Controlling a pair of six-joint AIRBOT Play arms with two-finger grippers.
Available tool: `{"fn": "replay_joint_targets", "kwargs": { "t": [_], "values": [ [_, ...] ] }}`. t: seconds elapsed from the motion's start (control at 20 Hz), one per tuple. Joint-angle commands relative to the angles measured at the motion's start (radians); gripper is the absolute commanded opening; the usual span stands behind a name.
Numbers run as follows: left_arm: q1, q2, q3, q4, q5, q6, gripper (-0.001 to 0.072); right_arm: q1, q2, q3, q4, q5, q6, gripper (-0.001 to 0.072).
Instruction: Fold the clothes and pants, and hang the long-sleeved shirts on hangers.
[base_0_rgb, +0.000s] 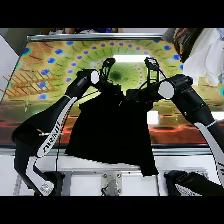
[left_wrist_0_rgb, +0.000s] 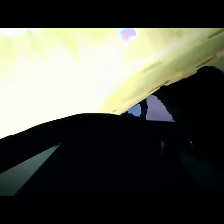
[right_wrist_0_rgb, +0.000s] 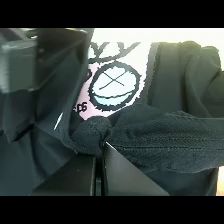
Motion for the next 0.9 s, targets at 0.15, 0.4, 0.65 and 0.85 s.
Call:
{"fn": "replay_joint_targets", "kwargs": {
  "t": [0.15, 0.4, 0.65, 0.85],
  "values": [
    [0.005, 0.053, -0.002, -0.006, -0.077, 0.04, 0.066, 0.001, 0.001, 0.001, -0.006, -0.002, 0.0, 0.0017],
    [-0.031, 0.053, -0.106, -0.024, 0.043, 0.094, 0.066, 0.001, 0.002, 0.001, -0.005, -0.002, 0.0, 0.0016],
    [-0.021, 0.045, -0.16, -0.024, 0.187, 0.099, 0.066, 0.002, 0.002, 0.001, 0.006, -0.002, 0.0, 0.0016],
    [-0.029, -0.035, -0.09, -0.023, 0.128, 0.098, 0.0659, 0.011, 0.002, 0.001, 0.006, 0.0, 0.0, 0.0016]
  ]
}}
